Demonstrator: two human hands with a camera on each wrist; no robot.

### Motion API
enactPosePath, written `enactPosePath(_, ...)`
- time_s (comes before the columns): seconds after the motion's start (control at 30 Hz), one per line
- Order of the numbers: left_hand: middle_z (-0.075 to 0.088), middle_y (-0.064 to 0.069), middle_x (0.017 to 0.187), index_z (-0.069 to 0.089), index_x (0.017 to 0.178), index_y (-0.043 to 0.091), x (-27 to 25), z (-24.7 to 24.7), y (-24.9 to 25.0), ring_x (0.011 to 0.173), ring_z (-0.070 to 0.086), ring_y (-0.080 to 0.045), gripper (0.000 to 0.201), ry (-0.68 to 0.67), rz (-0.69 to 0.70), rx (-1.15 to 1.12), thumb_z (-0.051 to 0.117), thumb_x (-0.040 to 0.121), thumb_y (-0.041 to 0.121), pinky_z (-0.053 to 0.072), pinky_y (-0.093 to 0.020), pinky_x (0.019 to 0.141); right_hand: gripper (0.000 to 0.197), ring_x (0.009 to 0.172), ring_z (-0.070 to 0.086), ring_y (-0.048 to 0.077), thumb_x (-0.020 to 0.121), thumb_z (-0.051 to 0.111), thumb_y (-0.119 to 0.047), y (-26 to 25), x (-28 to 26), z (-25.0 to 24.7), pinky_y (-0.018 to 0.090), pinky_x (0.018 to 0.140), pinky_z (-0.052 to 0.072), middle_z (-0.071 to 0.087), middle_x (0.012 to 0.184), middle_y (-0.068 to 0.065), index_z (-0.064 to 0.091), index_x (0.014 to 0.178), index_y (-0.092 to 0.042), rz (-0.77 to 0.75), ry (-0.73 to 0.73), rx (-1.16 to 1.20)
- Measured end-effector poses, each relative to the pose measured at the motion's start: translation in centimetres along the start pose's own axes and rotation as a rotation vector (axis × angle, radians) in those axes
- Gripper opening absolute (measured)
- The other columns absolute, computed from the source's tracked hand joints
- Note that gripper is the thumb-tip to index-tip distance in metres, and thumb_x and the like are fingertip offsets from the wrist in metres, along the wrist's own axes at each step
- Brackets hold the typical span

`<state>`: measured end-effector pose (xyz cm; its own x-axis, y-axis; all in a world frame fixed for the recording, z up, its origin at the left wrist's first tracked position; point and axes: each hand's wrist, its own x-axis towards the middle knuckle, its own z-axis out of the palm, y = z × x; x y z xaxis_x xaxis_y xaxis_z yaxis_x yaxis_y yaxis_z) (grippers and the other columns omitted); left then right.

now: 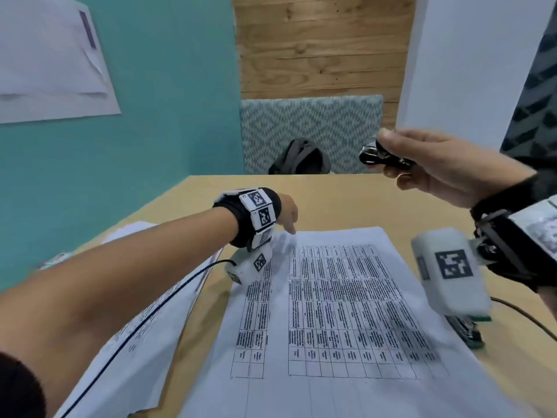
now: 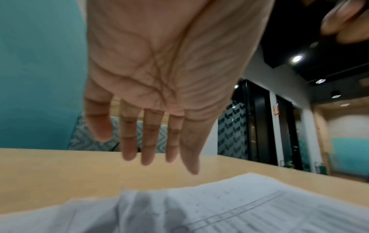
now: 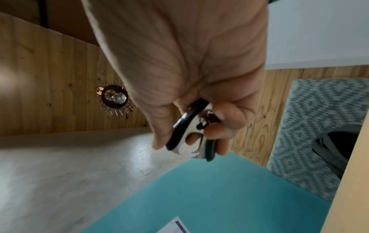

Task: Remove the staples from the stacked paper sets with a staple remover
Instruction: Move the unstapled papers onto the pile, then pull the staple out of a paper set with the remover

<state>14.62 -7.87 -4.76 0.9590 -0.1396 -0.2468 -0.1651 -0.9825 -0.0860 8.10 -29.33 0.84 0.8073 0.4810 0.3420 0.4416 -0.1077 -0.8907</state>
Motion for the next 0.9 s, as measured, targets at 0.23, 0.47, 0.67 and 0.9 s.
enactPosePath(0.23, 0.054, -0.004, 0.126, 0.053, 0.126, 0.011, 4.5, 1.7, -0.4, 0.117, 0.05, -0.024, 0.054, -0.086, 0.058, -0.13, 0.069, 0.081, 0.035, 0.04, -0.035, 0.097, 0.058, 0.054, 0.05, 0.001, 0.043, 0.073, -0.066, 0.0, 0.1, -1.1, 0.011, 0.045, 0.038, 0.067, 0.074, -0.008, 0.055, 0.077, -0.023, 0.006, 0.074, -0.013)
enactPosePath(0.47, 0.043, 0.005, 0.07, 0.05, 0.086, 0.007, 6.0, 1.8, -0.9, 0.061, 0.038, -0.009, 0.029, -0.062, 0.153, -0.203, 0.073, 0.079, 0.023, 0.03, -0.01, 0.047, 0.032, 0.056, 0.052, 0.002, 0.054, 0.065, -0.054, 0.1, 0.0, -1.9, 0.011, 0.045, 0.038, 0.067, 0.077, -0.006, 0.057, 0.065, -0.026, 0.028, 0.112, -0.002)
enactPosePath(0.67, 0.044, 0.004, 0.053, 0.051, 0.055, 0.02, 5.3, 0.5, -1.7, 0.044, 0.036, -0.004, 0.033, 0.112, 0.226, -0.273, 0.074, 0.078, 0.024, 0.025, -0.011, 0.038, 0.05, 0.058, 0.055, 0.001, 0.045, 0.072, -0.064, 0.7, 0.2, -2.4, 0.011, 0.046, 0.039, 0.069, 0.078, -0.008, 0.056, 0.073, -0.025, 0.019, 0.119, -0.028)
enactPosePath(0.9, 0.067, -0.004, 0.098, 0.07, 0.108, 0.007, 3.5, -0.5, -2.3, 0.078, 0.053, -0.003, 0.027, 0.163, 0.272, -0.332, 0.06, 0.09, 0.023, 0.038, -0.011, 0.059, 0.067, 0.06, 0.054, 0.001, 0.043, 0.074, -0.069, 1.1, 0.4, -2.2, 0.012, 0.048, 0.04, 0.067, 0.08, -0.009, 0.053, 0.083, -0.018, 0.049, 0.146, -0.139)
